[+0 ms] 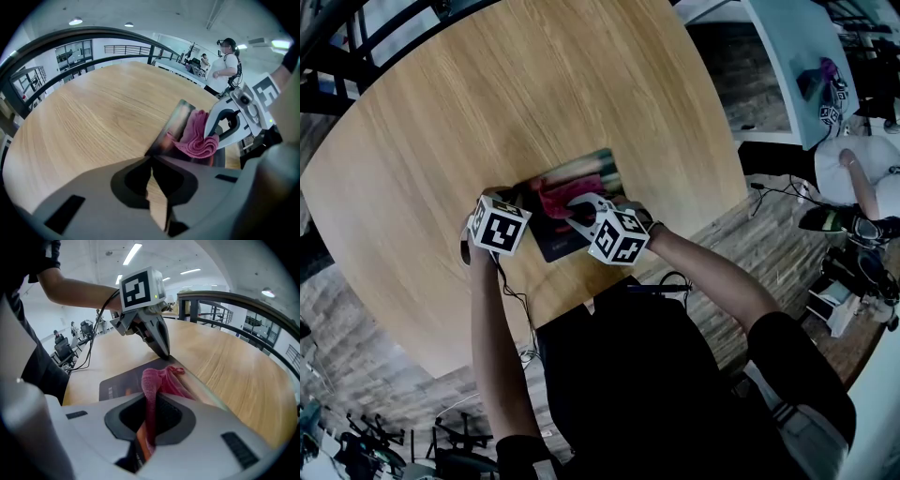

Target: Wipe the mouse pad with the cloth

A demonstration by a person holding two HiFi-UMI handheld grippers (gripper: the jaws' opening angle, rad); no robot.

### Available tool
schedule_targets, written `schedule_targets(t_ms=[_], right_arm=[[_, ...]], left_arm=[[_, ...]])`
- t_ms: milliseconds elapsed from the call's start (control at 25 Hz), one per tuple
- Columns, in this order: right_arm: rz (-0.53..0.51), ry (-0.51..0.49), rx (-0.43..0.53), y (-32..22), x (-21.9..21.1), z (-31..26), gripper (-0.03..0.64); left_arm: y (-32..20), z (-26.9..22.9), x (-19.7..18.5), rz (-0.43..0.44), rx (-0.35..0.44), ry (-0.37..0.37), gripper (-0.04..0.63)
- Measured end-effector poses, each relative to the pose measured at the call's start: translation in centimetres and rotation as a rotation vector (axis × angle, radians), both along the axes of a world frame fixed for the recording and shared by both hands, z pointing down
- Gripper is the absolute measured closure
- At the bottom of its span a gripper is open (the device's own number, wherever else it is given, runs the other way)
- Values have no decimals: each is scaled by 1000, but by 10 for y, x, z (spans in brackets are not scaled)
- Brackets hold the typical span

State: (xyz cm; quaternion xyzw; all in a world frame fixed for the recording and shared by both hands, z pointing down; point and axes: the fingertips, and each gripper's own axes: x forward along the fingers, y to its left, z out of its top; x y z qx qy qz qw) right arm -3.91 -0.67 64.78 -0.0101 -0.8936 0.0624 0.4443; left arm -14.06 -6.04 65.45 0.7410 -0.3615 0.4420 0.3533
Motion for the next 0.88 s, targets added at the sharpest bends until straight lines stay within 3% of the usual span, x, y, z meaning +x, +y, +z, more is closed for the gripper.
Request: schedule_targets(t_ms=[880], right_arm=[[-148, 23, -77, 101, 36, 3, 563]], left_arm=[[2, 5, -6, -4, -4, -38, 568]])
